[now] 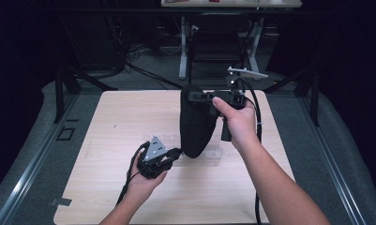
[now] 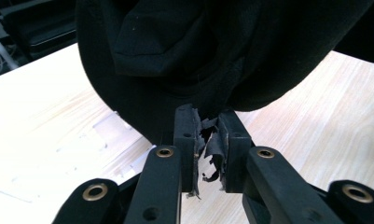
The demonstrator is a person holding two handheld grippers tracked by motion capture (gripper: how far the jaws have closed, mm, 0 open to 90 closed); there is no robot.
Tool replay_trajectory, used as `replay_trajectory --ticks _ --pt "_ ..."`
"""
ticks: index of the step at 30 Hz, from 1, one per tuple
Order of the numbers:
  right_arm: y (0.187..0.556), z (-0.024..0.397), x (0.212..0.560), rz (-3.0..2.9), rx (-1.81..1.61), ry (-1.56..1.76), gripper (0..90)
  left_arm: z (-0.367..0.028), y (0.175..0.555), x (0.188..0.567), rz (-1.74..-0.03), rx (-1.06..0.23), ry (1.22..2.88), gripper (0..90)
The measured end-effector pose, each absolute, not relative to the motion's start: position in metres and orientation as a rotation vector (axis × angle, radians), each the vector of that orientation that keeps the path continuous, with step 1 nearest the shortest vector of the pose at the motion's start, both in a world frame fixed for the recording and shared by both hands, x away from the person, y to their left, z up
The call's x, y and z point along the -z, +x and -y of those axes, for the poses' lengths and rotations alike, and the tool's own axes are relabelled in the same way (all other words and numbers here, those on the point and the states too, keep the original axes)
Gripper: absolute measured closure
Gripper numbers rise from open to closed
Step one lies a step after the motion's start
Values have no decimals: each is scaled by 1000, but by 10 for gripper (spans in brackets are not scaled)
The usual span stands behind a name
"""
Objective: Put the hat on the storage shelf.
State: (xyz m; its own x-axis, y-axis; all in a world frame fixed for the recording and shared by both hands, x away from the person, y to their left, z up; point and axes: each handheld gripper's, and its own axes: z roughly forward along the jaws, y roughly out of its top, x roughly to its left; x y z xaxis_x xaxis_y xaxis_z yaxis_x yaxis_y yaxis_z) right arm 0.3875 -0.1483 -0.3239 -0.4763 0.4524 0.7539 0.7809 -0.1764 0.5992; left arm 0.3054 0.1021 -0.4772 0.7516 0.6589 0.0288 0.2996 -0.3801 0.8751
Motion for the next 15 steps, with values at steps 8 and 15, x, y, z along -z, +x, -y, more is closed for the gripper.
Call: replay_trajectory --ticks 8,15 --pt "383 171 323 1833 1721 -1475 799 -114 306 481 -762 -495 1995 852" --pt "378 182 327 1842 1723 -1493 797 -123 308 499 -804 -493 2031 853"
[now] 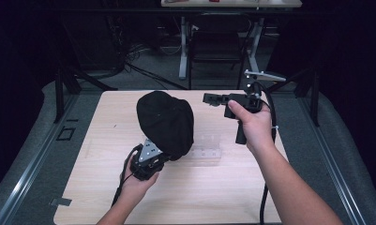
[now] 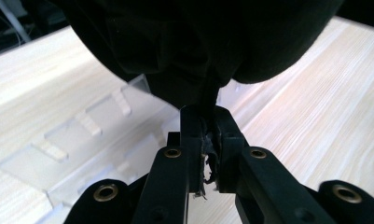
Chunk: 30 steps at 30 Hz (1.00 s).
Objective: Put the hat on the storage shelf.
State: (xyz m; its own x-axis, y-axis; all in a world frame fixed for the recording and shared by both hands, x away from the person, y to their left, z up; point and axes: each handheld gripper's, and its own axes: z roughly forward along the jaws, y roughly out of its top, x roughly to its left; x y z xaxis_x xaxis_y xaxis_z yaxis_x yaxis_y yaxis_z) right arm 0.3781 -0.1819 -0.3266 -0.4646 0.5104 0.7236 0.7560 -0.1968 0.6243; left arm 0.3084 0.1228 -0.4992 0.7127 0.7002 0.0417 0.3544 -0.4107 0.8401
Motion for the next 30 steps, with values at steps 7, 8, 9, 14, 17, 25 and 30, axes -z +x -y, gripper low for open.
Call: replay_trajectory --ticks 7,8,9,14,17,25,30 --pt "371 186 325 1917 1723 -1504 790 -128 307 505 -814 -483 2014 852" --pt "370 187 326 1928 1720 -1501 787 -128 307 506 -816 -482 2012 851" --pt "369 187 326 1932 1721 -1503 785 -129 307 506 -817 -480 2010 851" --pt "364 190 326 1975 1731 -1516 752 -133 306 512 -847 -459 1982 847" --pt "361 192 326 2017 1728 -1525 740 -137 306 514 -869 -439 1961 843" --pt "352 196 325 2130 1715 -1554 726 -142 307 517 -870 -449 1955 801" --pt "346 199 328 2160 1709 -1566 722 -143 303 518 -909 -432 1933 743"
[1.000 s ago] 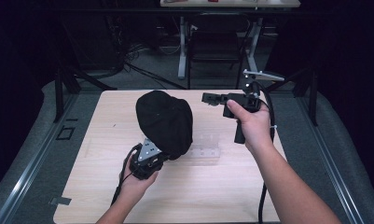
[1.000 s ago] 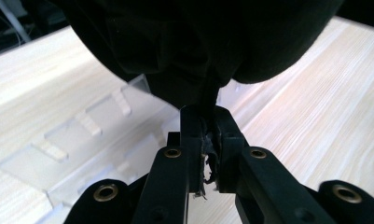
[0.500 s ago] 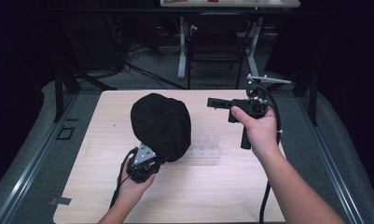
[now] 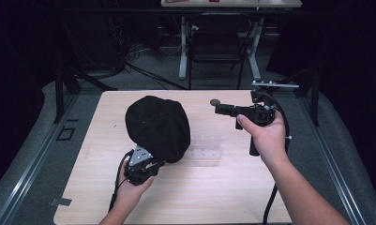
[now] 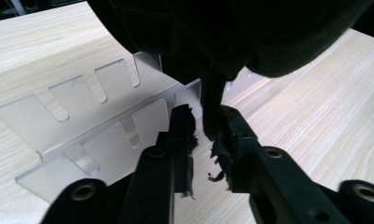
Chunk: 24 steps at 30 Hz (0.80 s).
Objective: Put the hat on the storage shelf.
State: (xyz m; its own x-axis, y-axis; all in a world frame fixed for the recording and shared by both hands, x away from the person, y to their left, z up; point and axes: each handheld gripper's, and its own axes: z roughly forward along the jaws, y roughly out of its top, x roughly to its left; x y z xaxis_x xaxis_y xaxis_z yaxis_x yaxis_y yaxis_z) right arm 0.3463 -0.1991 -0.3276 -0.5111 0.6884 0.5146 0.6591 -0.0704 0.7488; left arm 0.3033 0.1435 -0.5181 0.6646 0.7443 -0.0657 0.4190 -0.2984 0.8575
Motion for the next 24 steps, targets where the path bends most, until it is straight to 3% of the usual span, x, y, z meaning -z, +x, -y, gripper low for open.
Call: replay_trajectory --ticks 10,24 --pt "338 213 340 -2097 -1593 1565 672 -163 300 514 -932 -422 1872 553" --pt "315 229 360 -2085 -1417 1541 644 -192 286 516 -973 -446 1875 481"
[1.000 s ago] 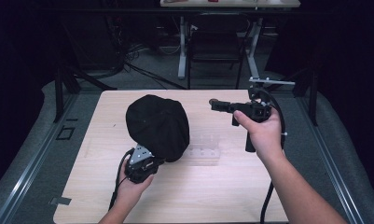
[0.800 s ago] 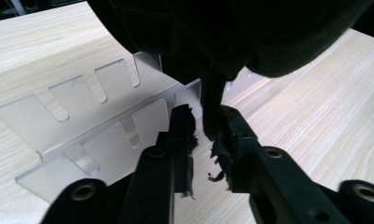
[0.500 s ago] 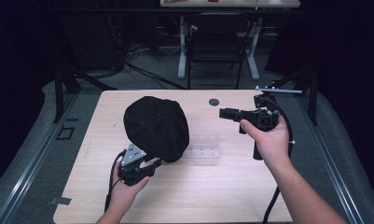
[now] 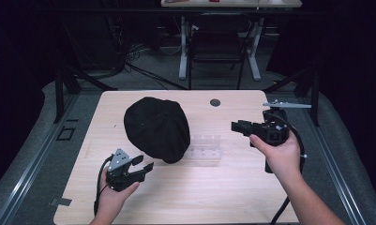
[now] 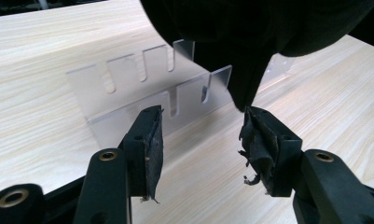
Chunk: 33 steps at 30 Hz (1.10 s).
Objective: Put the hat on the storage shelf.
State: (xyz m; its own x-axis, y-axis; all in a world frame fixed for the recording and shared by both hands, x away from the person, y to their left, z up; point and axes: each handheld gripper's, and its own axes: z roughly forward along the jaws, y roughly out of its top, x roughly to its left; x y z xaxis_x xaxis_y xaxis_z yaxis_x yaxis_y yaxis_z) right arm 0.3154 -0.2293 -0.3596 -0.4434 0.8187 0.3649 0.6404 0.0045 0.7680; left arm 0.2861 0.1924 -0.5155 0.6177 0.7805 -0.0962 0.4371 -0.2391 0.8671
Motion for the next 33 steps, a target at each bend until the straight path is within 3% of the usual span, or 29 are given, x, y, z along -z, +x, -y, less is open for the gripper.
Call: replay_trajectory --ticks 18,33 --pt "284 238 404 -2107 -1213 1451 603 -226 274 537 -1083 -427 1848 467" --pt "259 247 469 -2045 -1108 1397 536 -231 274 544 -1103 -423 1849 465"
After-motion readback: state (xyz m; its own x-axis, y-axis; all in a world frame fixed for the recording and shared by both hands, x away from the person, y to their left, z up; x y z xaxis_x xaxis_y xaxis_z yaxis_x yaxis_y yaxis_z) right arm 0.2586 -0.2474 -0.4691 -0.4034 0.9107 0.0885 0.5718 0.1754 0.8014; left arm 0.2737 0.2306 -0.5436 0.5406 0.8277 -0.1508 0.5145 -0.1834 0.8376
